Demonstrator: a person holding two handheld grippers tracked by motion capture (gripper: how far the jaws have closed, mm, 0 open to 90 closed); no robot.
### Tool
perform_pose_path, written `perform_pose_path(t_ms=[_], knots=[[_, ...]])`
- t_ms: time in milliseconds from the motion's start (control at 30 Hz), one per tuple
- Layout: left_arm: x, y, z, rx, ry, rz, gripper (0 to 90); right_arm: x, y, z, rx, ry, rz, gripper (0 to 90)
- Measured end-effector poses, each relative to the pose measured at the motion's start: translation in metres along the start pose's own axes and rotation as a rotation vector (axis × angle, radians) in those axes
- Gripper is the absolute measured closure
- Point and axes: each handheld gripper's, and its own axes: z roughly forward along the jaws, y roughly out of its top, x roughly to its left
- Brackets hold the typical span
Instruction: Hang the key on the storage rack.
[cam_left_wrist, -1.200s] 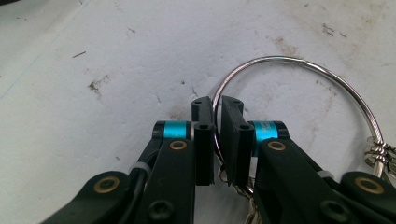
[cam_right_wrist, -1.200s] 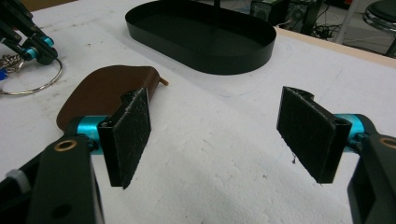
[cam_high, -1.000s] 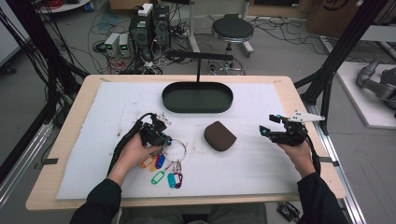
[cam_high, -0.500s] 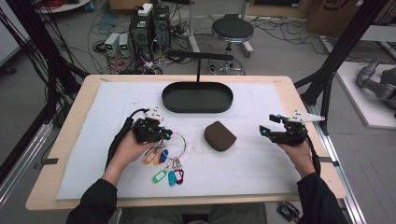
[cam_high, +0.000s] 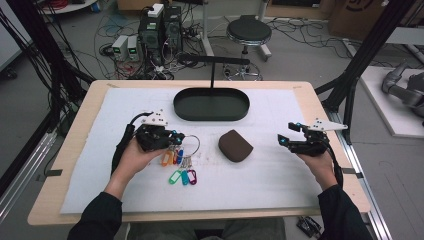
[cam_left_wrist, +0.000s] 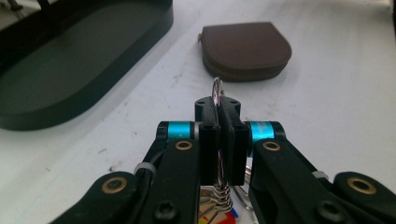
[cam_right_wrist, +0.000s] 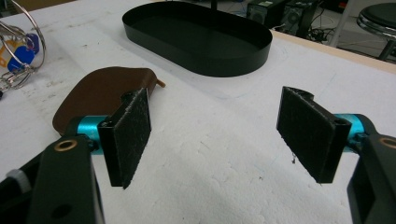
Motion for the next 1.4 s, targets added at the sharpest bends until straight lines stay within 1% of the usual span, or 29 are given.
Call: perform_pose_path(t_ms=[33, 100, 133, 233, 333, 433, 533, 600, 700, 733, 867, 933, 1067, 1133, 1333, 1400], knots=[[-0.001, 0.002, -0.002, -0.013, -0.002, 0.001, 86.3, 0.000, 0.000, 0.000, 0.001, 0.000, 0.002, 26.4], [-0.002, 0.005, -0.005, -0.034, -0.002, 0.015, 86.3, 0.000, 0.000, 0.000, 0.001, 0.000, 0.003, 26.4], [-0.003, 0.007, -0.008, -0.044, -0.001, 0.029, 86.4, 0.000, 0.000, 0.000, 0.001, 0.000, 0.003, 26.4], [-0.005, 0.013, -0.013, -0.077, 0.006, 0.043, 86.4, 0.000, 0.000, 0.000, 0.001, -0.002, 0.008, 26.4], [-0.005, 0.018, -0.018, -0.116, 0.023, 0.066, 86.4, 0.000, 0.000, 0.000, 0.002, -0.002, 0.007, 26.4], [-0.005, 0.024, -0.023, -0.155, 0.034, 0.077, 86.4, 0.000, 0.000, 0.000, 0.000, -0.001, 0.009, 26.4], [-0.006, 0.030, -0.026, -0.184, 0.050, 0.093, 86.4, 0.000, 0.000, 0.000, -0.001, -0.002, 0.008, 26.4], [-0.005, 0.034, -0.028, -0.191, 0.058, 0.103, 86.4, 0.000, 0.000, -0.001, -0.002, 0.000, 0.010, 26.4], [-0.004, 0.039, -0.030, -0.213, 0.062, 0.100, 86.4, 0.000, 0.000, -0.001, -0.002, -0.002, 0.012, 26.4], [-0.003, 0.040, -0.030, -0.212, 0.062, 0.106, 86.4, 0.000, 0.000, -0.001, -0.002, -0.002, 0.012, 26.4], [-0.001, 0.046, -0.034, -0.246, 0.075, 0.107, 86.4, -0.001, 0.000, -0.001, -0.006, -0.002, 0.012, 26.4], [0.001, 0.049, -0.036, -0.260, 0.083, 0.115, 86.4, -0.001, 0.000, -0.001, -0.005, -0.001, 0.013, 26.4], [0.006, 0.052, -0.040, -0.316, 0.095, 0.114, 86.4, -0.001, 0.000, -0.001, -0.006, -0.001, 0.013, 26.4], [0.008, 0.053, -0.042, -0.341, 0.100, 0.107, 86.4, -0.001, 0.000, -0.001, -0.006, -0.001, 0.013, 26.4], [0.016, 0.058, -0.045, -0.401, 0.129, 0.102, 86.4, -0.001, 0.000, -0.001, -0.006, -0.001, 0.014, 26.4], [0.019, 0.059, -0.045, -0.412, 0.140, 0.103, 86.4, -0.001, 0.000, -0.001, -0.006, -0.001, 0.016, 26.4]])
